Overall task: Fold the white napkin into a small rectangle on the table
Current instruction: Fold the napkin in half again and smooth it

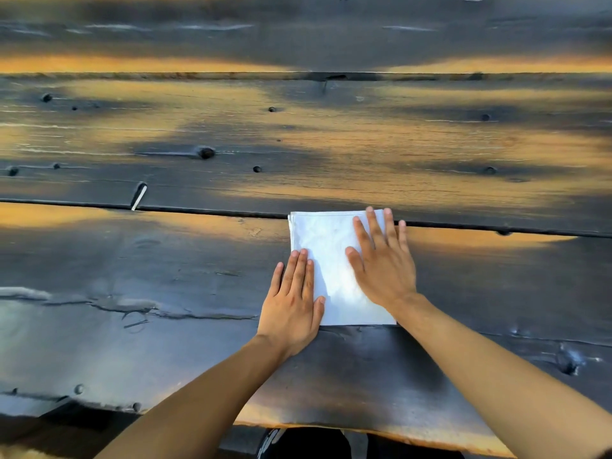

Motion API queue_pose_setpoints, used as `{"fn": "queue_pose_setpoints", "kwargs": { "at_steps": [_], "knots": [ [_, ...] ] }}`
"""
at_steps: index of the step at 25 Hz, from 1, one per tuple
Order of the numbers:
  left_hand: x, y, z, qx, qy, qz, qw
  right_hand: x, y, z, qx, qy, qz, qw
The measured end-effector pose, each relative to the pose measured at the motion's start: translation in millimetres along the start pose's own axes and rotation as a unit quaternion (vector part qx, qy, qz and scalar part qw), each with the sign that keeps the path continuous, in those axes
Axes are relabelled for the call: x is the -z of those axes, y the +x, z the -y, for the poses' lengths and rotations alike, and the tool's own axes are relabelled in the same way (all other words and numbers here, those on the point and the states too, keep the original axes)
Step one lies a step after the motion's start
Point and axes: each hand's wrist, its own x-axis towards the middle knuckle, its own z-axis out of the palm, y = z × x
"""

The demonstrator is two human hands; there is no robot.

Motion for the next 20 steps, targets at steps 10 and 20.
{"fn": "queue_pose_setpoints", "kwargs": {
  "at_steps": [10,20],
  "knots": [
    [16.8,56.2,26.3,0.001,-0.023,-0.037,0.999,-15.3,13.3,42.4,0.086,0.018,0.023,0.996],
    [19.8,53.0,33.8,-0.032,-0.063,-0.035,0.997,1.7,-8.5,-58.1,0.053,0.034,0.043,0.997]
  ]
}}
